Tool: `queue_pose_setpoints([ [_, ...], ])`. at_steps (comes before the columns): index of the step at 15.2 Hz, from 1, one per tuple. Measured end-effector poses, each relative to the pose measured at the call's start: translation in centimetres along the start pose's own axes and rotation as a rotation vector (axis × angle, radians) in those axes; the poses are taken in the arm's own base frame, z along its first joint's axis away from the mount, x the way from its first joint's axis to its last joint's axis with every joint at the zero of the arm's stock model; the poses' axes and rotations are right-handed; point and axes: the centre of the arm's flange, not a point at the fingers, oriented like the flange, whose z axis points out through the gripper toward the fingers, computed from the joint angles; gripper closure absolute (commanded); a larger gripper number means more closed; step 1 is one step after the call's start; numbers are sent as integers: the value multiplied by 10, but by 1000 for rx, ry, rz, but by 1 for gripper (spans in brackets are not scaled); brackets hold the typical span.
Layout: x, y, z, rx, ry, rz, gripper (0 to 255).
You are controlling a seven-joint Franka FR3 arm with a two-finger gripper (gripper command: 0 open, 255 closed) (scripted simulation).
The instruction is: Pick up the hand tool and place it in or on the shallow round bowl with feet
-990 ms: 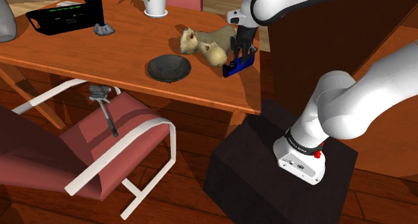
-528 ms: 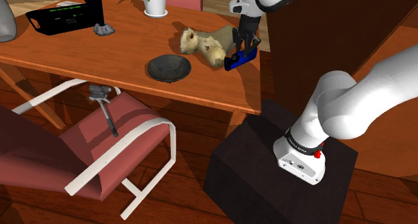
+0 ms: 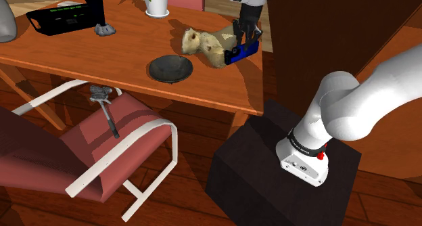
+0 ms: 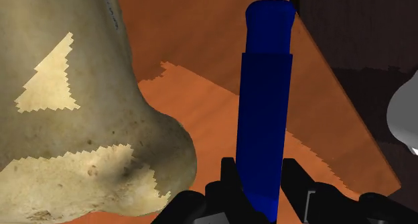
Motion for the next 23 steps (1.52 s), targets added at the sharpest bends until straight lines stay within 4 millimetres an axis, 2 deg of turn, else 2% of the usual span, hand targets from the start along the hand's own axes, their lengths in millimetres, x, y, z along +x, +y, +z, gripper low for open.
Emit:
queue_pose_setpoints([
  [18, 202, 119, -8, 0, -1, 0, 255],
  [23, 259, 152, -2, 1, 0, -1, 255],
])
